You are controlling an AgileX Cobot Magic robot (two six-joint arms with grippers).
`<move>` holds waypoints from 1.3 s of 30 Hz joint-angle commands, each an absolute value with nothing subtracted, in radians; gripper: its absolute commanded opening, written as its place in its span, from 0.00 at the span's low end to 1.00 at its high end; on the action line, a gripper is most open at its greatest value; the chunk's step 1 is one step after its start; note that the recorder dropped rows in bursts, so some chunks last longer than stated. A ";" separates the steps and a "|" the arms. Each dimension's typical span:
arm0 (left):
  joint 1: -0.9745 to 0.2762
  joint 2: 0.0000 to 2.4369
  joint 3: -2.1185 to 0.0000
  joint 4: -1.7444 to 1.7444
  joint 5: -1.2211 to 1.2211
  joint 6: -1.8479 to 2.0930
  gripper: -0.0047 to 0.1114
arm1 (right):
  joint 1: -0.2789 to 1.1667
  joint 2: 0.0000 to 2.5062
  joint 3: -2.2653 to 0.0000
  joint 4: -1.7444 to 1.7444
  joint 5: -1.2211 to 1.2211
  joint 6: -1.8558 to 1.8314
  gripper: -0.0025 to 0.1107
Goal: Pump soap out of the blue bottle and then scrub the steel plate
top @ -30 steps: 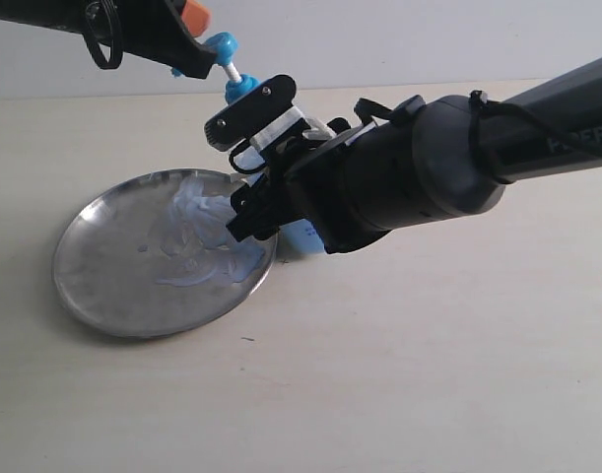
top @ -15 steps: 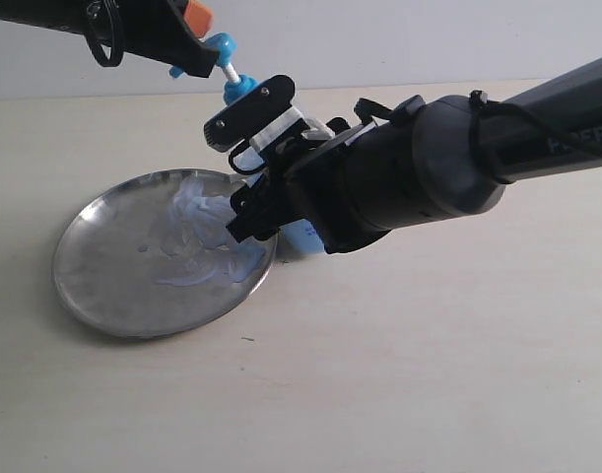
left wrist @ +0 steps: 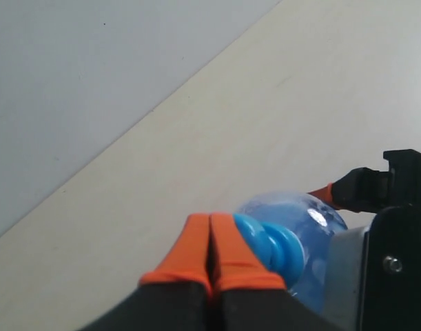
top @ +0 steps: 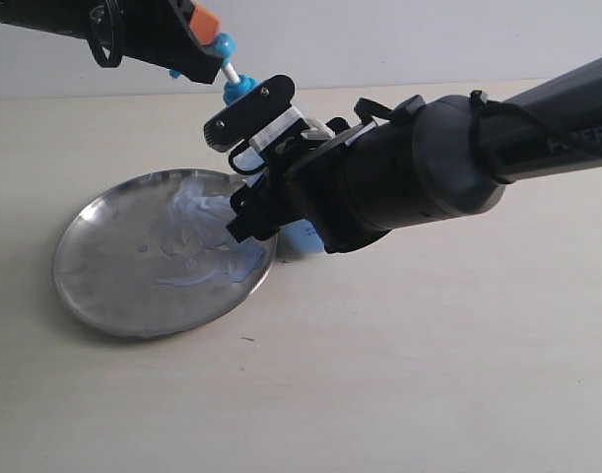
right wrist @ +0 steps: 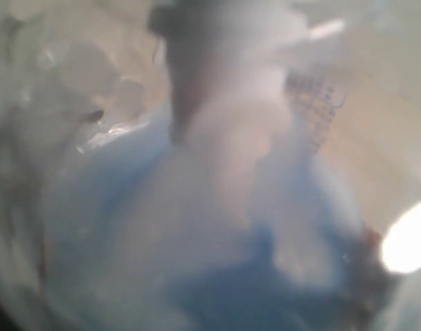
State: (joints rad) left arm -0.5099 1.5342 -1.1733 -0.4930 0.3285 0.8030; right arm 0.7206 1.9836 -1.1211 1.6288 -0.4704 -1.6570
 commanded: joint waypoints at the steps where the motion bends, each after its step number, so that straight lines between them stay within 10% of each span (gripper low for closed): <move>1: -0.507 1.548 -1.170 -0.506 0.324 0.807 0.04 | 0.722 2.004 -1.113 1.665 -0.411 -1.674 0.02; 39: -0.511 1.568 -1.162 -0.552 0.412 0.845 0.04 | 0.722 2.004 -1.113 1.671 -0.407 -1.675 0.02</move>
